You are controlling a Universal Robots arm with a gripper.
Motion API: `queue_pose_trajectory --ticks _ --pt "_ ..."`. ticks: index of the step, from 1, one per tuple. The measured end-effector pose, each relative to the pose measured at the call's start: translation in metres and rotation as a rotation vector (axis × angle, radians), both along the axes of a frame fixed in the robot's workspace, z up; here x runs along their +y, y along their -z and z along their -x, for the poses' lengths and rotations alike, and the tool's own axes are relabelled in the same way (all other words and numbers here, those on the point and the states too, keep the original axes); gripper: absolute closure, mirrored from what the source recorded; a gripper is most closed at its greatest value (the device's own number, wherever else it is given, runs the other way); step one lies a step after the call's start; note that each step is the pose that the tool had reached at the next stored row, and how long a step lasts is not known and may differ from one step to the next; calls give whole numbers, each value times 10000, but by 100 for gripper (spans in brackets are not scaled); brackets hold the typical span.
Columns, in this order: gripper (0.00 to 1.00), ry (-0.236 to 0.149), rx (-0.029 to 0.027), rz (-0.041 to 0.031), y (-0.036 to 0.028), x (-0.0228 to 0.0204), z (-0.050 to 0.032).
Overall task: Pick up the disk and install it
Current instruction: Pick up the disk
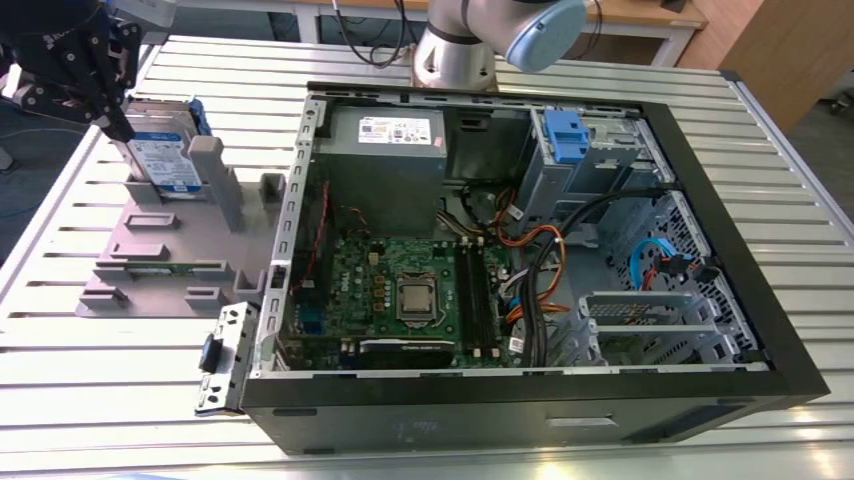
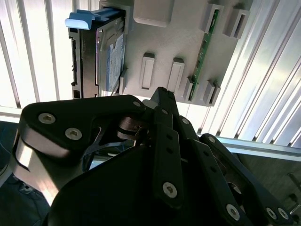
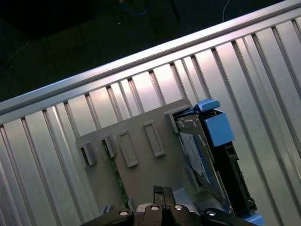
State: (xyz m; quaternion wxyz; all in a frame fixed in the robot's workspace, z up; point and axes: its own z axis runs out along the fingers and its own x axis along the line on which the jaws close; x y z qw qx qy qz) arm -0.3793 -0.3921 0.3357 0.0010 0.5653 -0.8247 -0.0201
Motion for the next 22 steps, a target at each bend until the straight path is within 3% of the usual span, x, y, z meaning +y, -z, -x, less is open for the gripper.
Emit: queue_pose_trajectory --ticks 22 --pt "89 -199 0 0 0 0 0"
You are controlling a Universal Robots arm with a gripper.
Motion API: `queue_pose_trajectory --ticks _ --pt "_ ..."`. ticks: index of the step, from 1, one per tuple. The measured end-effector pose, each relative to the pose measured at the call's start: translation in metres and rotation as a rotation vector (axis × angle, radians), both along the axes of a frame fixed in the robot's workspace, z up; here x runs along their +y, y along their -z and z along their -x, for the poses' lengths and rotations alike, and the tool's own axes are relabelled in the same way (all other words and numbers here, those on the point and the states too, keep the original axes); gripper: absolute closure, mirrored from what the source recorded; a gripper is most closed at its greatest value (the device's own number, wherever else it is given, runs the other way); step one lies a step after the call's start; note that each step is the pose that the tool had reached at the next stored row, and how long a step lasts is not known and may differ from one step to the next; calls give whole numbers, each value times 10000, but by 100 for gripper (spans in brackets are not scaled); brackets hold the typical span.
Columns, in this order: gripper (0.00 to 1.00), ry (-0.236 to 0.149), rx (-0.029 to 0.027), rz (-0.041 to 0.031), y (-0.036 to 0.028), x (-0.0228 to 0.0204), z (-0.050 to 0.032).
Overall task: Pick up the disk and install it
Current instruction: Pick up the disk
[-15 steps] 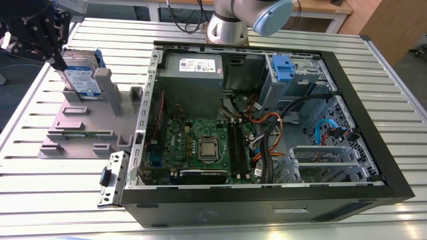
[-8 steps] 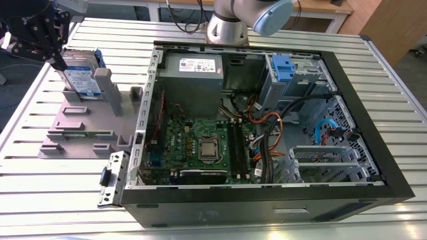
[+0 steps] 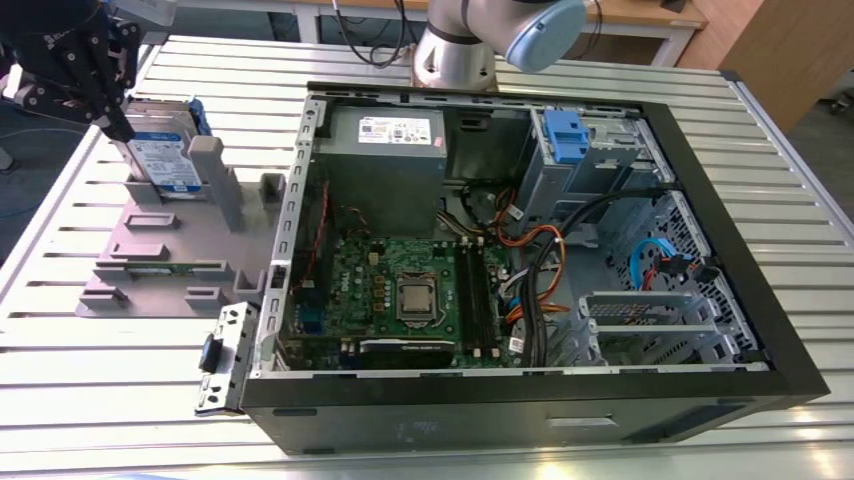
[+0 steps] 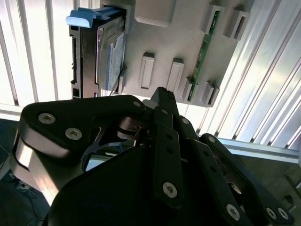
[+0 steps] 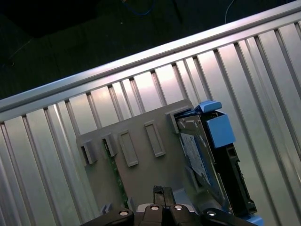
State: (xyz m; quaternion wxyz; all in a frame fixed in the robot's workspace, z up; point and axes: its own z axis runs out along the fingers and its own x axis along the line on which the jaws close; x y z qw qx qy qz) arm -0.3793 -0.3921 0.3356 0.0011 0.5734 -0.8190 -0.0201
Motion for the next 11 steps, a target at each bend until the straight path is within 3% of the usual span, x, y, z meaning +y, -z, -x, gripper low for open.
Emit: queue_pose_trajectory --ticks 11 --pt "89 -85 0 0 0 0 0"
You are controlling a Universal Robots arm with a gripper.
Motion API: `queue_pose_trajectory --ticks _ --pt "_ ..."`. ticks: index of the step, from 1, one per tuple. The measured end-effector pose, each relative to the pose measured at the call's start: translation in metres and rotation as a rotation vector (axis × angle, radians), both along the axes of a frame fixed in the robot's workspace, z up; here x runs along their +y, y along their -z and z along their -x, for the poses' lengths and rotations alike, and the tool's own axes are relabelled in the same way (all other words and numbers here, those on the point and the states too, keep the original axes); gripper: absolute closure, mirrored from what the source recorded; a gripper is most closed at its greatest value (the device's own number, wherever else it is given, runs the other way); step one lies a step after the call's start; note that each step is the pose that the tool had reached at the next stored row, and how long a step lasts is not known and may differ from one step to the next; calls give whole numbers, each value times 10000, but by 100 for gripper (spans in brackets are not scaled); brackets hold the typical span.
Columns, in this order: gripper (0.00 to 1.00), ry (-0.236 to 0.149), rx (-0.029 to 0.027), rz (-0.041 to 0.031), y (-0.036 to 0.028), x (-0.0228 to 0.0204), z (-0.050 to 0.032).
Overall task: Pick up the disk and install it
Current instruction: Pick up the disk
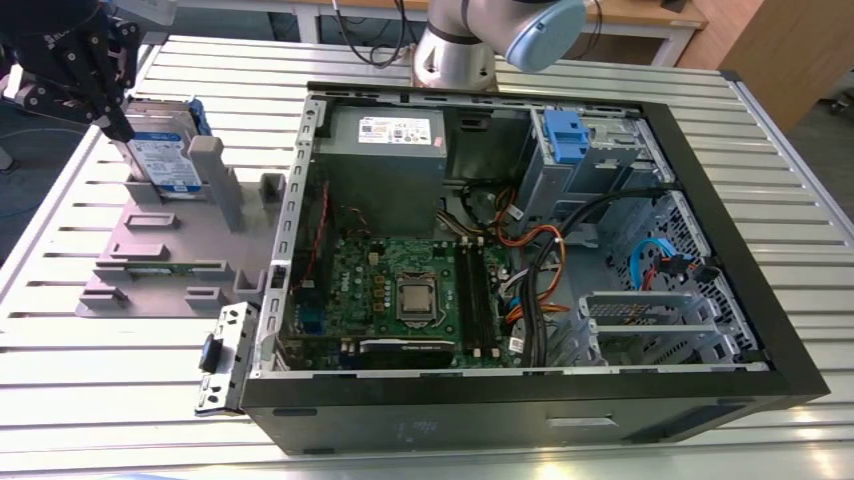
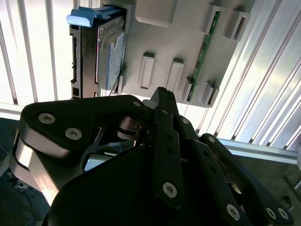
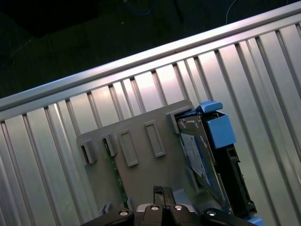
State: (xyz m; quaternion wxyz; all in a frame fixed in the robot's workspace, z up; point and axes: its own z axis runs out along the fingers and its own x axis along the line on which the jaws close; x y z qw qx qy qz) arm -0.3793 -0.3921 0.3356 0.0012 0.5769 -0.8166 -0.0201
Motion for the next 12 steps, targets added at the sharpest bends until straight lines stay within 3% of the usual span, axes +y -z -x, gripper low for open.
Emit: queue_pose_trajectory --ticks 12 --pt "89 -91 0 0 0 0 0"
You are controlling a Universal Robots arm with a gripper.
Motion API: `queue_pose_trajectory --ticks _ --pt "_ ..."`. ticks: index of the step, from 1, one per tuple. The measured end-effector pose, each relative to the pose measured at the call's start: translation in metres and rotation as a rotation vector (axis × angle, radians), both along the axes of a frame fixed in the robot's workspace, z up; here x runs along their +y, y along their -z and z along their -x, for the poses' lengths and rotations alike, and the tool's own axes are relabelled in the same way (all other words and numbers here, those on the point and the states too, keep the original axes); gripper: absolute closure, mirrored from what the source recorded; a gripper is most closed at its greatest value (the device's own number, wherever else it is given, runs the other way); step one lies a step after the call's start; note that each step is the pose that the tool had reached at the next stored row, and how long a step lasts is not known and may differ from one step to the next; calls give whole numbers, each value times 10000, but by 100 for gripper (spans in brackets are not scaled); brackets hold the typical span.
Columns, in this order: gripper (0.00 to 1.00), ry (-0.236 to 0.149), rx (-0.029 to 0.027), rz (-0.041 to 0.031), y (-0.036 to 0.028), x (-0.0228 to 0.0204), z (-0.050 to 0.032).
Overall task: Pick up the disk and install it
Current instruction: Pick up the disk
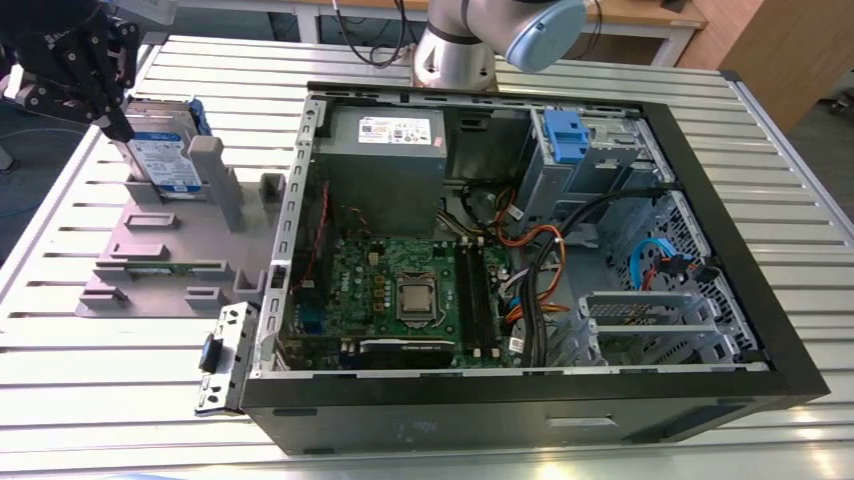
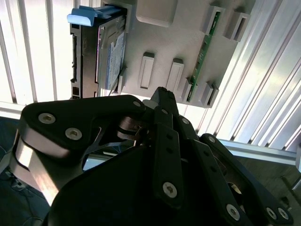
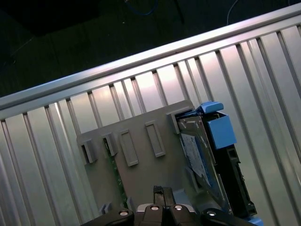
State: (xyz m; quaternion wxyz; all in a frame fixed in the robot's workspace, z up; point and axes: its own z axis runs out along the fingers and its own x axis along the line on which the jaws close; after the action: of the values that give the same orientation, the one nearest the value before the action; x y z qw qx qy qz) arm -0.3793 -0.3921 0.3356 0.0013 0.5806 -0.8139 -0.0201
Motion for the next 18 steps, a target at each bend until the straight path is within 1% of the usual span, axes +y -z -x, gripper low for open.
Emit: queue_pose_trajectory --ticks 18 --pt "89 -155 0 0 0 0 0"
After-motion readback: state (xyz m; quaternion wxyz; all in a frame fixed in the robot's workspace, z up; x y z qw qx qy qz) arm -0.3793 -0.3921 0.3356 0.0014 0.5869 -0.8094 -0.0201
